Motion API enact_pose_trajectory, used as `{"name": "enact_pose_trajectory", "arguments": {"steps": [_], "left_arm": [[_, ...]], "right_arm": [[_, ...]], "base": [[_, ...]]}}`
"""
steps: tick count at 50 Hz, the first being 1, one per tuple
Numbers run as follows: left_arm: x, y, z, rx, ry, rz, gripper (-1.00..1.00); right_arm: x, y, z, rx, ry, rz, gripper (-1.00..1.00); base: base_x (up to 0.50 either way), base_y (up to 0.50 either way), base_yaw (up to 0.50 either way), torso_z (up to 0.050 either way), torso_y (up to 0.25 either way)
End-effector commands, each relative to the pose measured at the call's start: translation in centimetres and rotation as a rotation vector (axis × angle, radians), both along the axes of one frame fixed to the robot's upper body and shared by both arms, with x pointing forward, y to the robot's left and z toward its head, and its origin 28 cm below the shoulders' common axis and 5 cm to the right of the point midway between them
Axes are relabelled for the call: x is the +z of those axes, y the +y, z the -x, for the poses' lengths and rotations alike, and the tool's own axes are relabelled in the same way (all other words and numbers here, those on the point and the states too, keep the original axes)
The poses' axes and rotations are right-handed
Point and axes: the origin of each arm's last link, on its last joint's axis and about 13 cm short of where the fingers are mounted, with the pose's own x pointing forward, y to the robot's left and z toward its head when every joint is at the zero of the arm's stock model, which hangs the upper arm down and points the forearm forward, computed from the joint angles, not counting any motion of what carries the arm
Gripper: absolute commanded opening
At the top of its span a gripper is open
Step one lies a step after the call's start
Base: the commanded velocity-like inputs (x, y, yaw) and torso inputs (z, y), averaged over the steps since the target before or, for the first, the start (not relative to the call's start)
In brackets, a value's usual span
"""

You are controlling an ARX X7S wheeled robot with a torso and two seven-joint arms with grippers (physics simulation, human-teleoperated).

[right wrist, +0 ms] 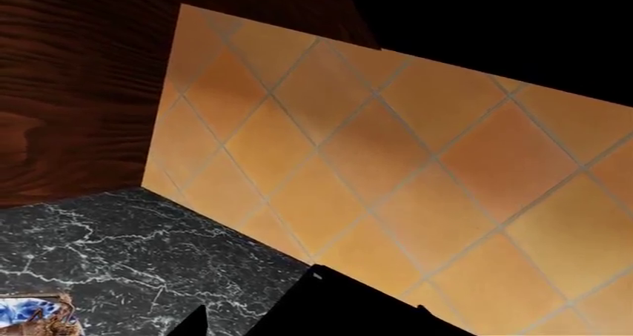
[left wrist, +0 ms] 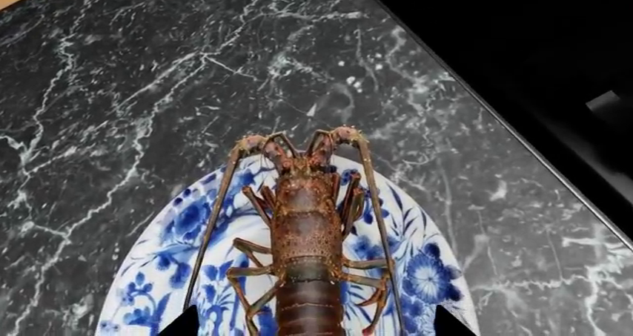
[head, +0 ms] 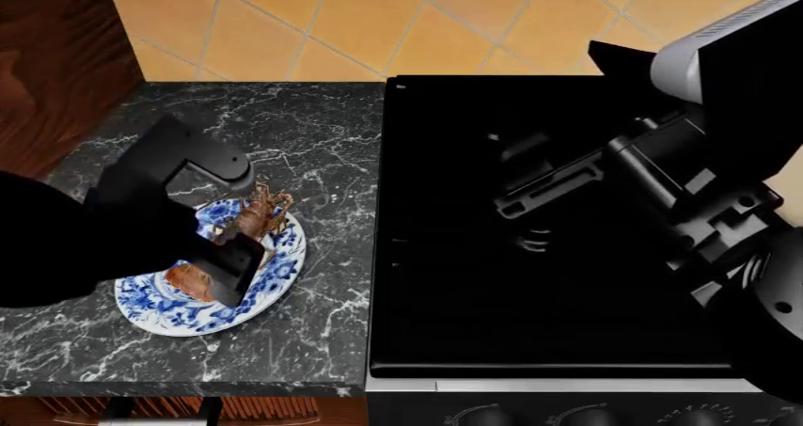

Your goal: Frozen meat rests on a plate on the counter. Retrieve the meat and place it in a pot on a burner. Then turn the burner on.

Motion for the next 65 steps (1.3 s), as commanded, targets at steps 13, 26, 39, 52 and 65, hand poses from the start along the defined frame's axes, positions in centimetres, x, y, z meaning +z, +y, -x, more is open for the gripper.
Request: {"name": "enact_pose_trajectory", "arguments": {"steps": [13,26,39,52,65], "left_arm": [[-1.1,0.3,0.0,0.015,0.035,0.004,1.0],[-1.7,0.4,-0.3,0.024,0.059,0.002,1.0],[-1.8,0.4,-0.5,0.024,0.051,0.005,-1.0],[-0.3,0.1,-0.1,-0.007,0.004,-0.001,-1.0],[1.2,0.2,0.3,-0.006,-0.066,0.011,-1.0]], "right_arm": [[-0.1,0.1,-0.1,0.007,-0.003,-0.005,1.0],[-0.1,0.1,0.1,0.005,-0.002,-0.006,1.0],[0.0,0.0,0.2,-0.002,-0.003,-0.001,1.0],[0.2,0.0,0.4,-0.006,-0.01,0.0,1.0],[0.3,0.0,0.6,-0.004,-0.021,-0.003,1.0]], "base": [[0.0,0.0,0.0,0.0,0.0],[0.0,0.0,0.0,0.0,0.0],[0.0,0.0,0.0,0.0,0.0],[0.0,0.0,0.0,0.0,0.0],[0.0,0.0,0.0,0.0,0.0]]}}
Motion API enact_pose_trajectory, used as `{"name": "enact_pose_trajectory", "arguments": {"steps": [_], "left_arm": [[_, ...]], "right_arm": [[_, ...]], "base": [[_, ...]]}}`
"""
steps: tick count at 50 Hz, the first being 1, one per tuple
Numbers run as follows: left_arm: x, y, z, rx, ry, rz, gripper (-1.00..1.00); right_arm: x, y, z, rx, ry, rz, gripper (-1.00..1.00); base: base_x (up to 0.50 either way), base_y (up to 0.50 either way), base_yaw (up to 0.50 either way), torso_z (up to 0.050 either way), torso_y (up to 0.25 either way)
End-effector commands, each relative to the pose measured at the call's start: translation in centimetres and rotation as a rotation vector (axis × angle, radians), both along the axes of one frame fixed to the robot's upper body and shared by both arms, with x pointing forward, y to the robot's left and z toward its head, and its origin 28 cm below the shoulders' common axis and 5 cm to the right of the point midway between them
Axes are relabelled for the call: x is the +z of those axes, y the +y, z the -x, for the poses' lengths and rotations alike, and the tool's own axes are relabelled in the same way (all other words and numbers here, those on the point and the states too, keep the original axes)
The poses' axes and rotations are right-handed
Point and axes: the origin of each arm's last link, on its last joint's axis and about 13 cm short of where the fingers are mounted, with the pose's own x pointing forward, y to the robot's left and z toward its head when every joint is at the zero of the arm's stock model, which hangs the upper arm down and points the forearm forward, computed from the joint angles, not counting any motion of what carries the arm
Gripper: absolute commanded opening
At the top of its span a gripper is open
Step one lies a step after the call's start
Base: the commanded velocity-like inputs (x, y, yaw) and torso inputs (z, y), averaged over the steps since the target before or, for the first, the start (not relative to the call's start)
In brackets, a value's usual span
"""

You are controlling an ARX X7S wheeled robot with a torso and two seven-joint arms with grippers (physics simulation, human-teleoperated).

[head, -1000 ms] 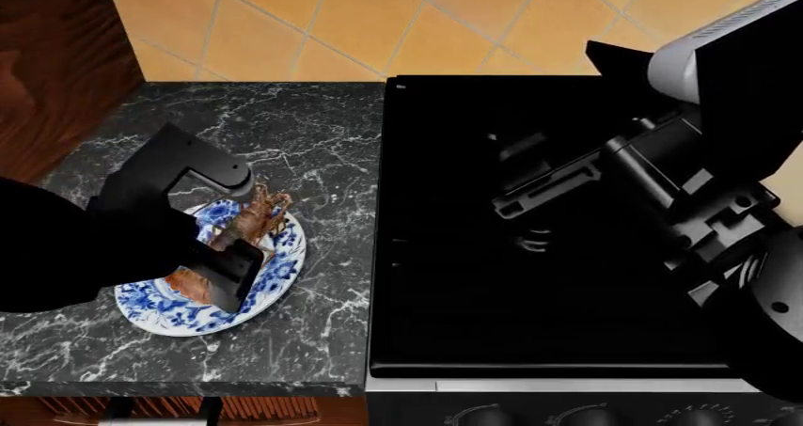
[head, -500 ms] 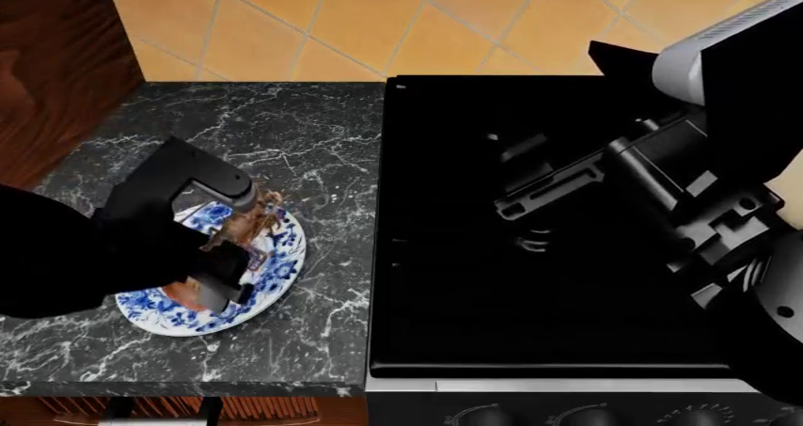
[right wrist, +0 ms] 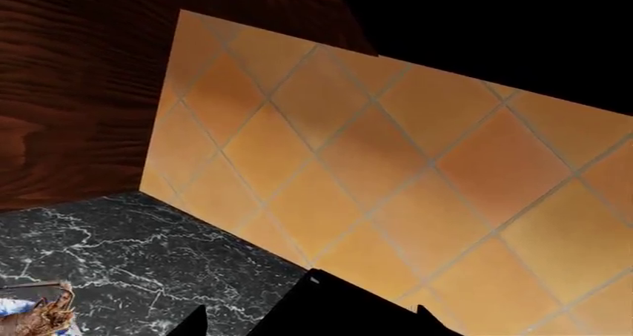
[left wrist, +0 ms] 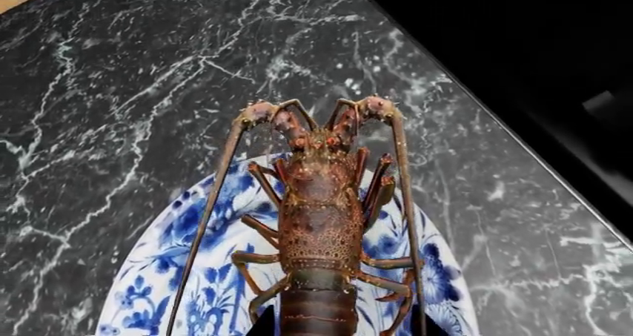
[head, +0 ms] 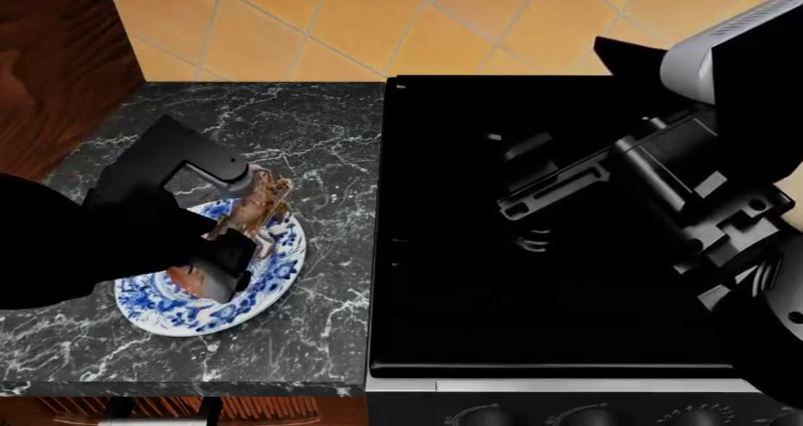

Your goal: Frozen meat rests on a plate on the counter. Retrieve the meat and place it in a pot on a burner. Then turn the burner on.

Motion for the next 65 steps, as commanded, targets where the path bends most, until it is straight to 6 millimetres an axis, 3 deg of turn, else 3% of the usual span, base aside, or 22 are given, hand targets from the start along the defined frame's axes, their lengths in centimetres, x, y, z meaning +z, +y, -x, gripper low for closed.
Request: {"name": "enact_pose_trajectory", "arguments": {"steps": [1,13,33,46,65], "left_arm": [[1.4,0.0,0.4,0.004,-0.067,0.01,-1.0],[3.0,0.1,2.1,-0.002,-0.207,0.076,-1.0],[3.5,-0.4,5.2,-0.022,-0.412,0.196,-1.0],[4.3,-0.6,6.1,-0.027,-0.512,0.293,-1.0],[3.8,-0.9,5.9,-0.024,-0.529,0.344,-1.0]], "right_arm": [[0.1,0.0,0.2,-0.001,-0.008,-0.003,1.0],[0.3,-0.3,0.6,-0.023,-0.016,0.016,1.0],[0.9,-1.2,2.9,-0.02,-0.006,0.107,1.0],[1.3,-1.2,3.1,0.004,0.006,0.058,1.0],[1.8,-1.2,4.0,-0.006,-0.062,0.064,1.0]], "base": [[0.0,0.0,0.0,0.0,0.0],[0.0,0.0,0.0,0.0,0.001],[0.0,0.0,0.0,0.0,0.001],[0.0,0.0,0.0,0.0,0.0],[0.0,-0.08,0.0,0.0,0.001]]}}
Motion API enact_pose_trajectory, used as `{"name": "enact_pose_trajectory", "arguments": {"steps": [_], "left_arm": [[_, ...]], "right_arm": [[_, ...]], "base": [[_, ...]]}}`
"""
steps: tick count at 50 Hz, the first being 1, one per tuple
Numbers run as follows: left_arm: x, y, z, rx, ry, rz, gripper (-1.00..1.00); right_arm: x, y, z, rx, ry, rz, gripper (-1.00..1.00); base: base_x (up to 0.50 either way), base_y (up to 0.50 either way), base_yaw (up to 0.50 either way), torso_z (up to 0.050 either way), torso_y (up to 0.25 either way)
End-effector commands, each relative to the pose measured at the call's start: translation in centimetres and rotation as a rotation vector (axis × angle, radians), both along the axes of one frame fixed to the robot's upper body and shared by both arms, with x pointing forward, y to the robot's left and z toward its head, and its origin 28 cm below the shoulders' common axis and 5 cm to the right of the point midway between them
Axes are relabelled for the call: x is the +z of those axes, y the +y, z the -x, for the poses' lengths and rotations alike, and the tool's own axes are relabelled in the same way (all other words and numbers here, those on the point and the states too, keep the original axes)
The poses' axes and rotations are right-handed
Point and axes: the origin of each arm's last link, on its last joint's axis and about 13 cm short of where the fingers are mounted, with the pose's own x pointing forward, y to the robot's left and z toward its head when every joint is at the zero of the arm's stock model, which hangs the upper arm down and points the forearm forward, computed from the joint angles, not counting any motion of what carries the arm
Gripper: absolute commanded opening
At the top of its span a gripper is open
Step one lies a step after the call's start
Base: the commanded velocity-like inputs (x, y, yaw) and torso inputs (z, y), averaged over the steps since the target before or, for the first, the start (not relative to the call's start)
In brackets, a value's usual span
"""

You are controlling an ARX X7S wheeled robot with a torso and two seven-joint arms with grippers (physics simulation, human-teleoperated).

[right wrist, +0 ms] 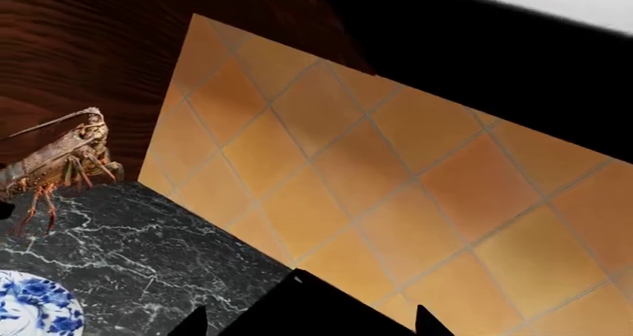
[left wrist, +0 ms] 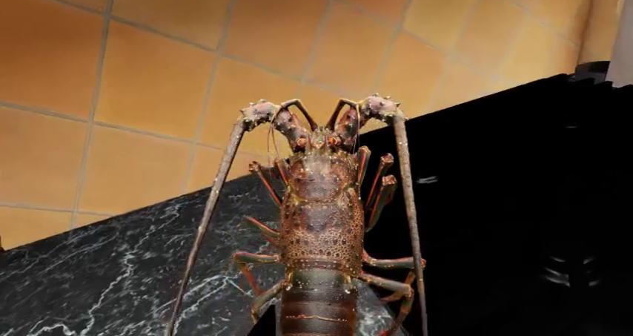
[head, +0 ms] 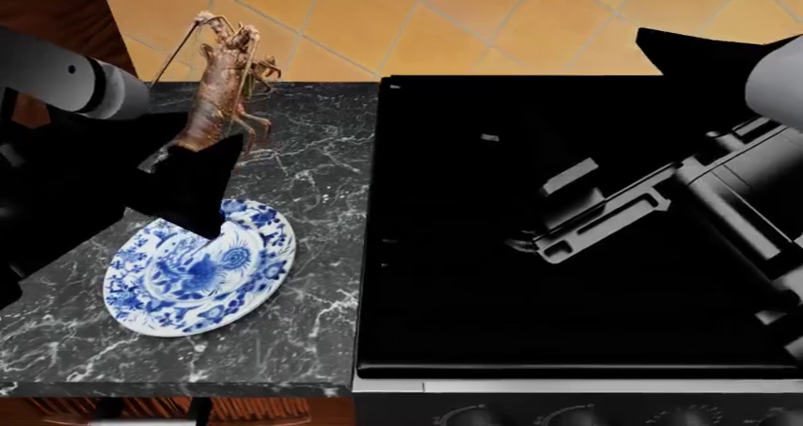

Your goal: Frozen meat rests on a plate on the counter. Retrieve the meat and place it in a pot on a burner. Then turn the burner on.

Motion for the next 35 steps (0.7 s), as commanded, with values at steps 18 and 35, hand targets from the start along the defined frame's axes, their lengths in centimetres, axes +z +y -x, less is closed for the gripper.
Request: {"name": "enact_pose_trajectory", "arguments": {"steps": [18,35], "left_arm": [[-0.46,-0.57,0.53,-0.032,-0.012,0.021,-1.0],[-0.89,-0.88,0.49,-0.054,-0.006,0.032,-1.0]], "right_arm": [[0.66,-0.07,0.65,-0.004,-0.03,-0.033,1.0],[0.73,-0.08,0.87,-0.004,-0.033,-0.035,1.0]], "base": [[0.03,-0.5,0.0,0.0,0.0],[0.02,-0.5,0.0,0.0,0.001]]}}
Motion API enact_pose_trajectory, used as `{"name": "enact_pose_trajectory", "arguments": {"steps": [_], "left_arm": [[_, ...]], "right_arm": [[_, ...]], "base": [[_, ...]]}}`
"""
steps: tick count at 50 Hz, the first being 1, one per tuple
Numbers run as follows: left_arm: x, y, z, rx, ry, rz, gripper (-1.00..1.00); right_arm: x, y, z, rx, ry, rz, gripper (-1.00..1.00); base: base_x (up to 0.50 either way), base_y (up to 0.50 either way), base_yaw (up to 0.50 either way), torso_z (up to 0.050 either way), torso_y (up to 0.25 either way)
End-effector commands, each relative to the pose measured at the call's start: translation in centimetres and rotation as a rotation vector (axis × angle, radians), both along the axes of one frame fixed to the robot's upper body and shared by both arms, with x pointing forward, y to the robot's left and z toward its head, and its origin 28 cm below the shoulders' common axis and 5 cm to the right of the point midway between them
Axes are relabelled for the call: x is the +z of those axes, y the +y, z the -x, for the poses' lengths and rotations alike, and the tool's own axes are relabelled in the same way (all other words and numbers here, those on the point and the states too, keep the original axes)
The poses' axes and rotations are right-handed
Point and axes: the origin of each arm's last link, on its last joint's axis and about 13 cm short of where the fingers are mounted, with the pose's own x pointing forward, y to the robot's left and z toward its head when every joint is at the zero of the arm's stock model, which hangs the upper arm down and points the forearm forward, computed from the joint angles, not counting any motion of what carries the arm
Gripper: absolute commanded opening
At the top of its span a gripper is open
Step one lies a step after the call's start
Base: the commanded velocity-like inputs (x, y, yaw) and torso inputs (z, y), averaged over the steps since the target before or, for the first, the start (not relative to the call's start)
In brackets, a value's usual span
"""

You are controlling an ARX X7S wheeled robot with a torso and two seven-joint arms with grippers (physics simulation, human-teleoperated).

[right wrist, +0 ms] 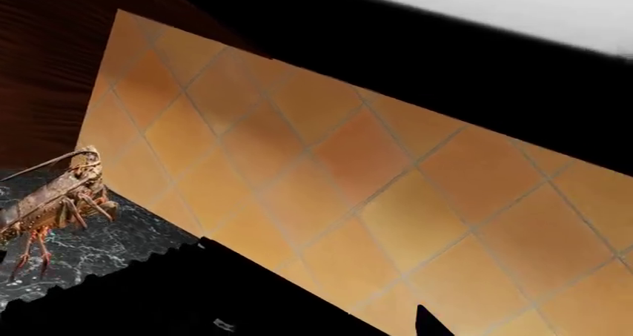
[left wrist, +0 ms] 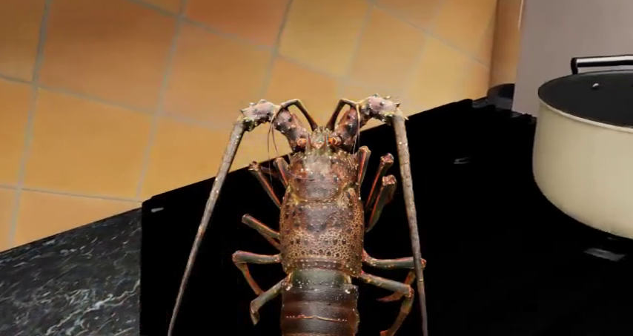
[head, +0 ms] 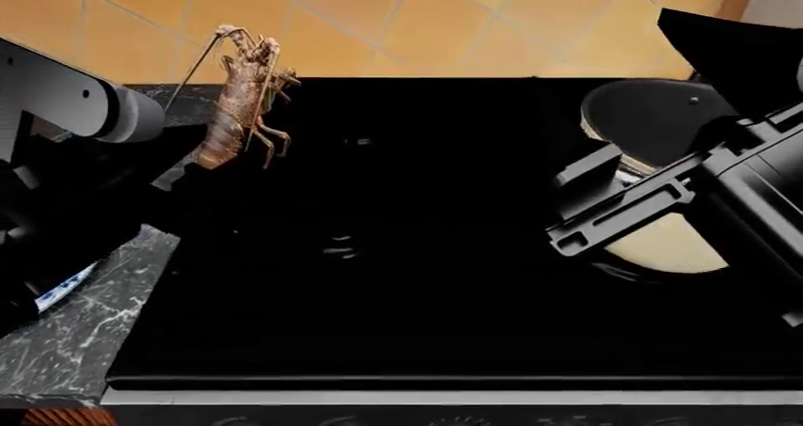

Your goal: Frozen meat rests on a plate on the counter. Retrieve the meat and place it in a pot on a burner. Then turn the burner on.

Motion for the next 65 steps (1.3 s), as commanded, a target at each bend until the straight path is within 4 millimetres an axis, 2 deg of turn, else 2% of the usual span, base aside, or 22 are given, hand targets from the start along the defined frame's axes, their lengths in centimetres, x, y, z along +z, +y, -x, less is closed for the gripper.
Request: {"name": "enact_pose_trajectory", "arguments": {"steps": [1,39,57,65], "left_arm": [[-0.1,-0.2,0.1,-0.005,-0.005,0.017,-1.0],[0.2,-0.5,0.1,-0.028,-0.014,0.016,-1.0],[0.4,-0.6,0.1,-0.041,-0.02,0.024,-1.0],[1.7,-1.3,-0.5,-0.094,-0.037,0.005,-1.0]], "right_arm": [[0.1,0.0,0.3,0.002,-0.007,-0.003,1.0],[0.1,0.0,0.7,0.001,-0.016,0.013,1.0],[0.0,0.0,1.0,0.004,-0.021,0.02,1.0],[0.0,-0.2,1.0,-0.007,-0.022,0.014,1.0]], "base": [[0.03,-0.5,0.0,0.0,0.0],[0.02,-0.5,0.0,0.0,0.0],[0.0,-0.02,0.0,0.0,0.0],[0.0,0.0,0.0,0.0,0.0]]}}
